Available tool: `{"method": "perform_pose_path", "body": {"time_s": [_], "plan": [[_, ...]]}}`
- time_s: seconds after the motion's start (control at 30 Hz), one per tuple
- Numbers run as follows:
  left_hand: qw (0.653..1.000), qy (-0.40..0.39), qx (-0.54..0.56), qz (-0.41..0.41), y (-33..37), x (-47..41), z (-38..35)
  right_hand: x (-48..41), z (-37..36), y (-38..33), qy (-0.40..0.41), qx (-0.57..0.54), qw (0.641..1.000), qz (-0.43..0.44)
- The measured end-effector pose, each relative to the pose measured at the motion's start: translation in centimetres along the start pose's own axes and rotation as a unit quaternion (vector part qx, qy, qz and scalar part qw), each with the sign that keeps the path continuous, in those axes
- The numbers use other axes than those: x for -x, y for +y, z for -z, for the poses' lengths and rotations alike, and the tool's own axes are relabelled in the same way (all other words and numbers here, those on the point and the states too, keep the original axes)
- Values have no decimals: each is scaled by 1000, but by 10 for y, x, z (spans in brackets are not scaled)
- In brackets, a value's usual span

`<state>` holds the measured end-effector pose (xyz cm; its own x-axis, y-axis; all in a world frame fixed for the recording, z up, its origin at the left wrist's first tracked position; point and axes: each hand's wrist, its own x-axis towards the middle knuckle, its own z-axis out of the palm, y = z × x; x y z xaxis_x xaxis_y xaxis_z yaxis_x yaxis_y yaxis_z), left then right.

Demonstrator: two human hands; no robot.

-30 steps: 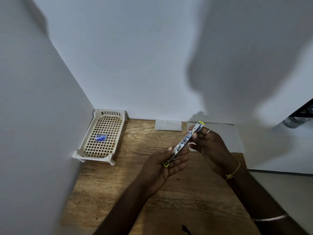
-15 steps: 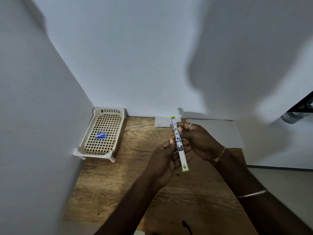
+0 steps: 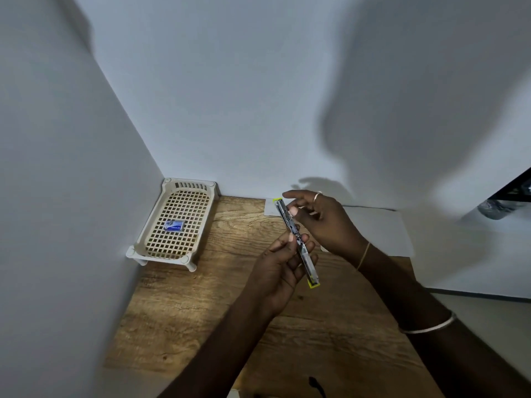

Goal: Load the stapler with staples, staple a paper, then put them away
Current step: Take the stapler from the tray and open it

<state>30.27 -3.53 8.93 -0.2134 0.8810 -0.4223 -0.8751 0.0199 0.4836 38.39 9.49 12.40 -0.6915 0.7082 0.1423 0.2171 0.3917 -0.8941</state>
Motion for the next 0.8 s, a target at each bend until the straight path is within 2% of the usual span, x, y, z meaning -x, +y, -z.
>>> {"method": "perform_pose_path", "body": {"time_s": [0.17,0.33,0.53,0.8], "plan": [[1000,-7,18,2,-3,4,1,-4,-3,-10,-16,144,987,67],[999,-11,48,2,-2,7,8,-3,-6,-18,-44,146,987,46],[999,-16,27,6,1,10,12,-7,-6,-23,-70,165,983,44],[999,-31,18,10,1,13,12,-5,-8,-25,-53,170,983,54]]}}
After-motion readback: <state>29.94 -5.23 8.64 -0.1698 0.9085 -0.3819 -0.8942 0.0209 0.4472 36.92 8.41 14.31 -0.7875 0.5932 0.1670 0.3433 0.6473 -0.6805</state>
